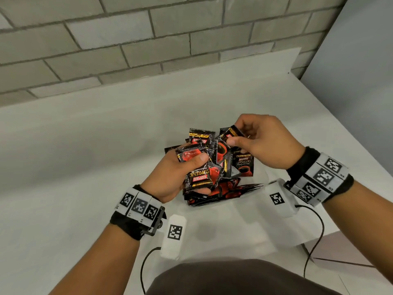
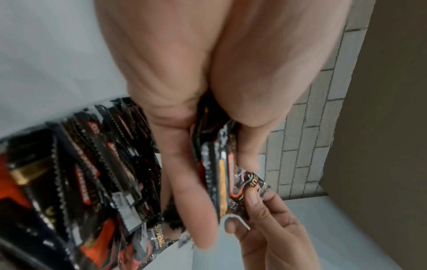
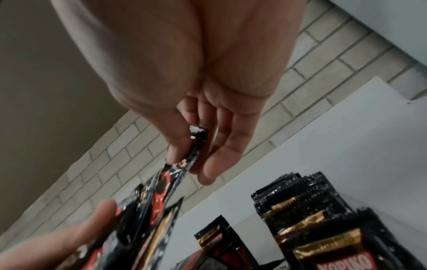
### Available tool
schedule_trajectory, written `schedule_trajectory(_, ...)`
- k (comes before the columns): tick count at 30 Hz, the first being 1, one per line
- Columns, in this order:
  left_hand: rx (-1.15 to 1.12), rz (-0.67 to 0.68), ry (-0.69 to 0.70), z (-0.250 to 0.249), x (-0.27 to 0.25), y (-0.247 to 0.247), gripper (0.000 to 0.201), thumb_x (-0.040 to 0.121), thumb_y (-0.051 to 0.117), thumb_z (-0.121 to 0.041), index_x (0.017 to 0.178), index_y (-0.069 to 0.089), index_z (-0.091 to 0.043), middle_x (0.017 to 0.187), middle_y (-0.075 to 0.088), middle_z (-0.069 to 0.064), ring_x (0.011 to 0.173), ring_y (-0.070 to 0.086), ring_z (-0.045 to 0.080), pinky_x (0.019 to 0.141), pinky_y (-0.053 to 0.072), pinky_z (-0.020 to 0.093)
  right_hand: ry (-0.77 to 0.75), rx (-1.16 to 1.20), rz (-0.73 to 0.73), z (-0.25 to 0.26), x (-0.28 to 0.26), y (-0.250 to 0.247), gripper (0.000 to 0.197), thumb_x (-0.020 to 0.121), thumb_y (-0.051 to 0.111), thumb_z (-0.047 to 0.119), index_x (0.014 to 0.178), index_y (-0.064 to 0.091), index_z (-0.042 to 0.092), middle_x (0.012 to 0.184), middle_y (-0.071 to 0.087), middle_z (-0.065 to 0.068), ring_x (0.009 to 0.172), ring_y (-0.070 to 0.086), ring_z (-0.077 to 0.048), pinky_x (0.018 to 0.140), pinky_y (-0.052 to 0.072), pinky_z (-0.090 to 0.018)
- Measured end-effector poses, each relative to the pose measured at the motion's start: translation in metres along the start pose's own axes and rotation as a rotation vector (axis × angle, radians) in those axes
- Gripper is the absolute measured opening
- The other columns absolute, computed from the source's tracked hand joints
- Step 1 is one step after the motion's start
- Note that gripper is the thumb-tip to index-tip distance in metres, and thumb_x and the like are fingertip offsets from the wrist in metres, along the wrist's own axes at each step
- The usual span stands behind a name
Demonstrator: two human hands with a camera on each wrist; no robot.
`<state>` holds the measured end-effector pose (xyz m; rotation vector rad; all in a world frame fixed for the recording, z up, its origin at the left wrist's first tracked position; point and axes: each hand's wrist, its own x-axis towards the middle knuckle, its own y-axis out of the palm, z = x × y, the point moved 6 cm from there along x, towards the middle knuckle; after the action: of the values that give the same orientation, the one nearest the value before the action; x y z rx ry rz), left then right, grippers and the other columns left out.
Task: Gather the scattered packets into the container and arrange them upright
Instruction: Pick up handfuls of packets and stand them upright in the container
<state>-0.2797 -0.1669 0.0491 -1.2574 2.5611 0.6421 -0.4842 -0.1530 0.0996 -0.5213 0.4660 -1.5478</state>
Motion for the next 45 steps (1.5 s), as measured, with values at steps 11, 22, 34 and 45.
schedule_trajectory(11, -0.049, -0.156, 0.011, 0.004, 0.000, -0.030, 0.037, 0.098, 0.063, -0.018, 0.132, 0.059, -0.003, 0.118, 0.073, 0.021, 0.098, 0.075, 0.039, 0.060, 0.063, 0.044, 0.020, -0.448, 0.109, -0.038, -0.001, -0.032, 0.003, 0.087, 0.075, 0.019, 0.088, 0.076, 0.020, 0.070, 0.065, 0.014, 0.066, 0.065, -0.006, 0.065, 0.046, -0.023)
schedule_trajectory(22, -0.015, -0.110, -0.015, 0.008, -0.001, -0.023, 0.033, 0.100, 0.061, -0.015, 0.131, 0.060, -0.005, 0.118, 0.074, 0.018, 0.100, 0.075, 0.037, 0.062, 0.064, 0.047, -0.067, -0.664, 0.248, -0.058, 0.005, 0.018, 0.012, 0.082, 0.071, 0.008, 0.080, 0.063, 0.016, 0.080, 0.054, 0.006, 0.071, 0.049, -0.013, 0.066, 0.039, -0.026)
schedule_trajectory(34, 0.002, -0.121, -0.016, 0.006, 0.001, -0.022, 0.031, 0.100, 0.061, -0.015, 0.130, 0.061, -0.006, 0.118, 0.074, 0.018, 0.098, 0.076, 0.037, 0.063, 0.064, 0.050, -0.086, -0.684, 0.144, -0.060, 0.000, 0.015, 0.025, 0.078, 0.074, 0.016, 0.095, 0.057, 0.020, 0.089, 0.050, 0.008, 0.074, 0.057, -0.021, 0.065, 0.053, -0.040)
schedule_trajectory(45, -0.079, -0.026, 0.035, 0.001, 0.000, -0.004, 0.045, 0.095, 0.061, -0.022, 0.136, 0.055, -0.004, 0.124, 0.070, 0.024, 0.104, 0.071, 0.048, 0.064, 0.064, 0.049, -0.038, -0.152, 0.119, -0.002, -0.008, 0.011, 0.029, 0.082, 0.076, 0.049, 0.098, 0.070, 0.026, 0.080, 0.066, 0.007, 0.067, 0.061, -0.005, 0.063, 0.049, -0.018)
